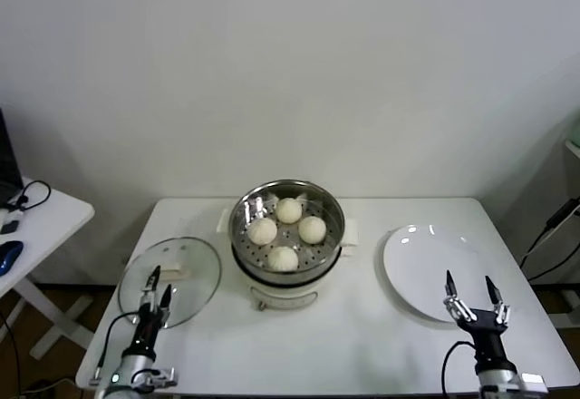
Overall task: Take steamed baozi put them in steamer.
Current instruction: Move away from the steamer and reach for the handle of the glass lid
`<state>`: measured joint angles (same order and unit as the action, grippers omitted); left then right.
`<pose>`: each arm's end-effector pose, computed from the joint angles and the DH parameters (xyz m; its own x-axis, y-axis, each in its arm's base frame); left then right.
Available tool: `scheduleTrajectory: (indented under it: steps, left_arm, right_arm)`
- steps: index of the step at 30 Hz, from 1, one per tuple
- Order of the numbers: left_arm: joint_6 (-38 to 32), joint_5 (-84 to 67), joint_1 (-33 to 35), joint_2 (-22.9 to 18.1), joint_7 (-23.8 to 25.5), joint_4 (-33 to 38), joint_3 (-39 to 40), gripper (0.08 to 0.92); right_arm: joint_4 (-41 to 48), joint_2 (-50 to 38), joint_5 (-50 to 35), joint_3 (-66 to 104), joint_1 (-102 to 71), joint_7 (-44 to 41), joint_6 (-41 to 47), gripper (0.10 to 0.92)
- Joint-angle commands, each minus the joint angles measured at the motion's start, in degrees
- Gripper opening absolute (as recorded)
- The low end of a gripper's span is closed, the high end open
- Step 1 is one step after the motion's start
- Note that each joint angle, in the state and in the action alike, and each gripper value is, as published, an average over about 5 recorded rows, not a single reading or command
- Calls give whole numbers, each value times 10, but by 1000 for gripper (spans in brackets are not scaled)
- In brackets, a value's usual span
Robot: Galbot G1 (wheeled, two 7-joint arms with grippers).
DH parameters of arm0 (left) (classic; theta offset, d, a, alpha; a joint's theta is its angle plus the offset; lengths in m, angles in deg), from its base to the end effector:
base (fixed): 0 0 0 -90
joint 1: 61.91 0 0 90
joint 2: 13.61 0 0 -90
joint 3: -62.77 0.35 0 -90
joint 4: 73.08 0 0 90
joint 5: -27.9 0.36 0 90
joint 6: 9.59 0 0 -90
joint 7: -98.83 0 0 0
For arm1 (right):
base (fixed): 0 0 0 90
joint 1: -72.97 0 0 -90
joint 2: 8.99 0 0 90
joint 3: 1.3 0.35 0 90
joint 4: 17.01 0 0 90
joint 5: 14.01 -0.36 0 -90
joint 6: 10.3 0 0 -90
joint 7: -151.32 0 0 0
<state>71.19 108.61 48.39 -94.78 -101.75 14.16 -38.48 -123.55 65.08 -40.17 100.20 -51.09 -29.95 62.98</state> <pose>0.2086 0.1257 -0.4527 -0.9990 -0.0428 0.0105 0.0105 -0.0008 0.9999 0.1574 -0.1341 -0.3709 -0.9926 0.1168 -0.0338 0.1129 0.9887 0.0989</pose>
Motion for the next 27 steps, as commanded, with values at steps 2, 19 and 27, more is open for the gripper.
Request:
scheduleTrajectory:
  steps: [2,19,27]
  left_arm:
    - [19,15,-53,4,13,-40,8,823]
    - [30,14,-117,10,19,-112,6,823]
    - [25,3,-133,14,19,-122,6,823]
  right_arm:
    - [-1,6,-11,14,-12,1,-12,823]
    - [0,5,-29,29,-25,1,-20,823]
    - [1,7,-32,31,-28,4,-20,823]
